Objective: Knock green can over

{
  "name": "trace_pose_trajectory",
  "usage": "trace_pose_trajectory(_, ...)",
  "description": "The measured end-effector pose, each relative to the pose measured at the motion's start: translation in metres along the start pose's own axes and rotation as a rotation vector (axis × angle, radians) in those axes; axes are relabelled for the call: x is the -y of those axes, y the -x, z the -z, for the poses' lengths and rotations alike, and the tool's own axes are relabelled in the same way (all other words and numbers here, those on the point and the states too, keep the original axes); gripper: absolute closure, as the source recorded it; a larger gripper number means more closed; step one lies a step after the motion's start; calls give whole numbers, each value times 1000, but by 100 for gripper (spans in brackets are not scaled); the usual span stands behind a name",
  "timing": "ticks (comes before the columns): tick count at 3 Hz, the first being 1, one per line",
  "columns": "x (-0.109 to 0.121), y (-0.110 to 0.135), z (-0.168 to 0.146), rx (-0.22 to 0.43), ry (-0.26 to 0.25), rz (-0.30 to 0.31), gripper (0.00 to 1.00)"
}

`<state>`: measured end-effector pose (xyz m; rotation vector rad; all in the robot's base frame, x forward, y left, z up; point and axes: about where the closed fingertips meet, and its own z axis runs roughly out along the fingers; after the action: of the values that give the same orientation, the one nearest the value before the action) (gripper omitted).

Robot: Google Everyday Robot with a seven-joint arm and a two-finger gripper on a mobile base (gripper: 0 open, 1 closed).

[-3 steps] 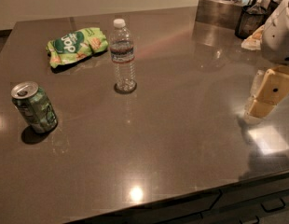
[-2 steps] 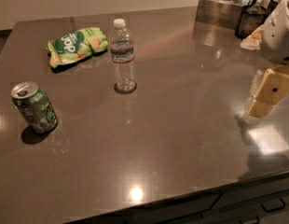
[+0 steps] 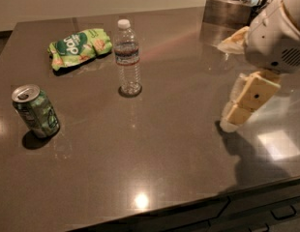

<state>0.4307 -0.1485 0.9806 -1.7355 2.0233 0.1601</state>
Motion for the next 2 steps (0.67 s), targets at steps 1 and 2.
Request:
trace_pose_trajectory(1,-12,41,-15,147,37,5,0)
trace_pose_trajectory(2,-25,96,-44,277,50,-35,0)
